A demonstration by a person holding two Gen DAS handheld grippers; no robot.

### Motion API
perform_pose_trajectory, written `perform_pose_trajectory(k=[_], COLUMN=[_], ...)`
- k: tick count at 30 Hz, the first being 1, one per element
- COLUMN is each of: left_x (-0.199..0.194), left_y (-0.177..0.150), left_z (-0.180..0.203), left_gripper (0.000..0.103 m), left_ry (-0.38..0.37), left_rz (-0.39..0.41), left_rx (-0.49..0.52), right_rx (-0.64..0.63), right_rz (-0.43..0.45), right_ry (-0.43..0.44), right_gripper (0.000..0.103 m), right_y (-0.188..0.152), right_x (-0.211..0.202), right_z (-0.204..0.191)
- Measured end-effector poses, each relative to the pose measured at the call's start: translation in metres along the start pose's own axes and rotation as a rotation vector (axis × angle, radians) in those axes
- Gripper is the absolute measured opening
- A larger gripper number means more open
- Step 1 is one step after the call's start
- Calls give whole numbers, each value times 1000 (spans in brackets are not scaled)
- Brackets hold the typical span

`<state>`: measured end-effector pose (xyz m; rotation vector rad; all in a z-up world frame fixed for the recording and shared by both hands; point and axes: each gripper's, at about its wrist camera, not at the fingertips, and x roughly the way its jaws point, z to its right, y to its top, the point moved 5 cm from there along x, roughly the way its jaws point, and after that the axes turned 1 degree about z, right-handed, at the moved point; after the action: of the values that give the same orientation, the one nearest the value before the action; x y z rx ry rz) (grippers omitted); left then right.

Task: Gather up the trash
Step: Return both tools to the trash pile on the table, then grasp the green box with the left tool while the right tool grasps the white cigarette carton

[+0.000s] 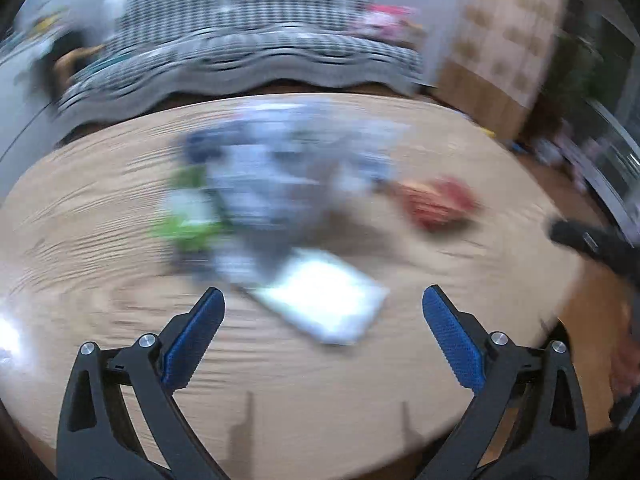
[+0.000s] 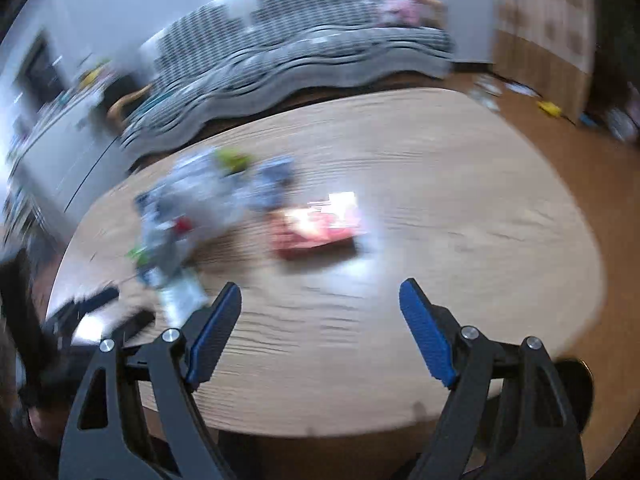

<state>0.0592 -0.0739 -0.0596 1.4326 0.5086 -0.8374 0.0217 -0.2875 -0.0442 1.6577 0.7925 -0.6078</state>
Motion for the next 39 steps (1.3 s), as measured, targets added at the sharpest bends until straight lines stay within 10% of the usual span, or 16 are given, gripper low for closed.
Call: perform_pose_trajectory(k=[7, 20, 25, 28, 39], left_x=[29, 87, 85, 72, 15], left_y=[31, 50, 48, 47, 58], left_z=[-96, -97, -96, -98, -108], left_gripper=[96, 96, 43, 28, 11], left_ry=[100, 88, 57, 22, -51], left_rz=[-36, -62, -67, -67, 7], left_rx=[-89, -80, -50, -77, -131], right_rx=[-215, -426, -430, -423, -302], right_rz=[-123, -174, -151, -131, -91], right_ry=[85, 38, 55, 69, 140], right_gripper=[79, 68, 59, 59, 57], right_y=[-14, -32, -34, -33, -21], right_x=[78, 141, 134, 121, 73], right_z=[-106, -164, -173, -170, -138])
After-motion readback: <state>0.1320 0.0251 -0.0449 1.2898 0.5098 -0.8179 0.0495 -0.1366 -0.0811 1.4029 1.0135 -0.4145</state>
